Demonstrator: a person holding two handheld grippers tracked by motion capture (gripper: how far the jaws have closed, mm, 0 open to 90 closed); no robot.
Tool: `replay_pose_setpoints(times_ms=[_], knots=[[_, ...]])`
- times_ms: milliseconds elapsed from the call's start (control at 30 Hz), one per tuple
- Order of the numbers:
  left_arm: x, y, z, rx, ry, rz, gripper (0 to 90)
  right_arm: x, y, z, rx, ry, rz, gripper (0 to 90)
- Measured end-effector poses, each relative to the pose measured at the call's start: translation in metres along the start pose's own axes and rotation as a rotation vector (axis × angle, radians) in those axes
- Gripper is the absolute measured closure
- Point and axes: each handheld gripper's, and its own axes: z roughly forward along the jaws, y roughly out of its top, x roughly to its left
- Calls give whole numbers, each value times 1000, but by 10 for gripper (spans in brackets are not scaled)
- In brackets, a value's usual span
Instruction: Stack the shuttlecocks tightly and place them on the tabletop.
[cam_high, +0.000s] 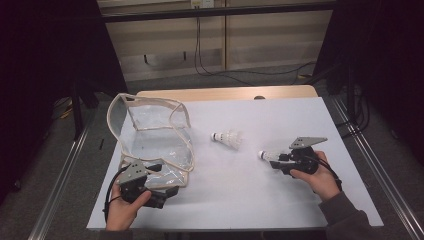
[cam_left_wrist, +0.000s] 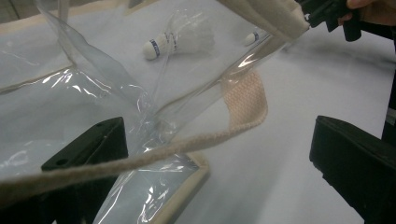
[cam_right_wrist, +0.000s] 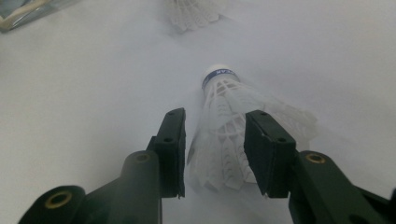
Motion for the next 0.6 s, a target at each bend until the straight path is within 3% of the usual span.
replay_pose_setpoints(times_ms=[367,600], knots=[[0,0,0,-4,0,1,43,5,-2,10,14,-2,-9,678],[0,0,0,0,-1,0,42,4,-1,13,0,-3,0,783]])
